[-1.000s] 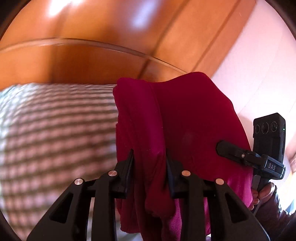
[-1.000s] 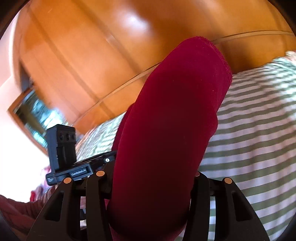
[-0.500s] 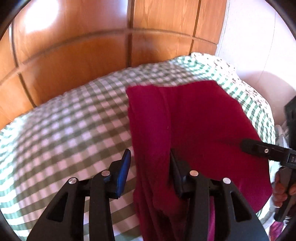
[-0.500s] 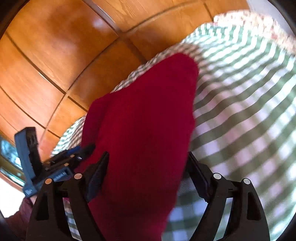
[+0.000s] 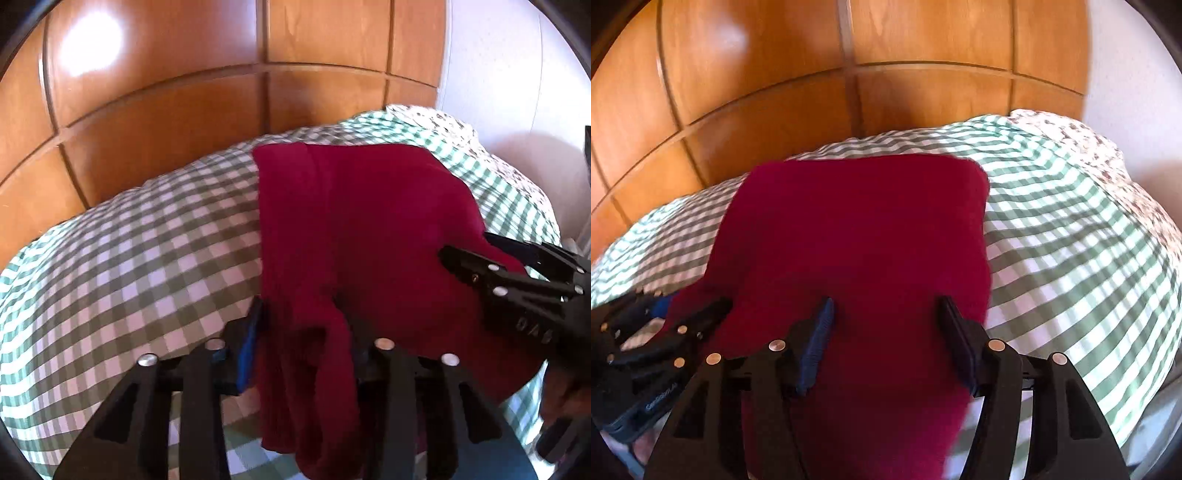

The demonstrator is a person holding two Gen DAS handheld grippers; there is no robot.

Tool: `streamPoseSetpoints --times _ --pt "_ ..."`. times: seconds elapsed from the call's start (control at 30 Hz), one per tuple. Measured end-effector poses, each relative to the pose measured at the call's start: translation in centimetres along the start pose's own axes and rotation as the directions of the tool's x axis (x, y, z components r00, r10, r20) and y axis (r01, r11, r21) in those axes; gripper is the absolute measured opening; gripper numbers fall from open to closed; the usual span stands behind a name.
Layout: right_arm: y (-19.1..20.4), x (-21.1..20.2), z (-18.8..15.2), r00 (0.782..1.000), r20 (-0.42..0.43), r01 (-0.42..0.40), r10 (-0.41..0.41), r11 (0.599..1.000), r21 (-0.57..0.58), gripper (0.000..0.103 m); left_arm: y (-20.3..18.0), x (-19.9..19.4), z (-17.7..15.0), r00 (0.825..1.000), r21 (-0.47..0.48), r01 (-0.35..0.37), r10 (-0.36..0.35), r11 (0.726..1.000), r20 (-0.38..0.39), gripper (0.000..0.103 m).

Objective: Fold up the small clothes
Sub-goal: 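Lay the folded sweater down and open both grippers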

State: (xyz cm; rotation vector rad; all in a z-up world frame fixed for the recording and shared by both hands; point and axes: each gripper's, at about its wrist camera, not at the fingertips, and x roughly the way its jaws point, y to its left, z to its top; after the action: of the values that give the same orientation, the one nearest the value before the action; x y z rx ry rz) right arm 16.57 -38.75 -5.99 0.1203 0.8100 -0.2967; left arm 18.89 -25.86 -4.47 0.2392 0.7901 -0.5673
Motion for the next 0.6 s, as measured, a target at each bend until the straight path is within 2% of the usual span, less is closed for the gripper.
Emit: streamPoseSetpoints --times 0.17,0.4,0.6 --pt "-0.9 -0.7 0.3 1.0 -0.004 -0.001 0.001 0.998 0.064 0.059 1.3 -1.5 0.2 0.999 -0.09 0.046 -0.045 0.995 0.012 0.042" --pt "-0.1 -2.9 0.0 1.0 0.007 -0.001 0.0 0.996 0.093 0.079 1.7 -2.9 -0.7 0.999 -0.14 0.041 -0.036 0.989 0.039 0.049" --pt "0.1 -5.2 -0.7 1.0 0.018 0.01 -0.012 0.996 0.093 0.079 2.1 -4.0 -1.2 0.998 -0.144 0.021 -0.014 0.989 0.055 0.05"
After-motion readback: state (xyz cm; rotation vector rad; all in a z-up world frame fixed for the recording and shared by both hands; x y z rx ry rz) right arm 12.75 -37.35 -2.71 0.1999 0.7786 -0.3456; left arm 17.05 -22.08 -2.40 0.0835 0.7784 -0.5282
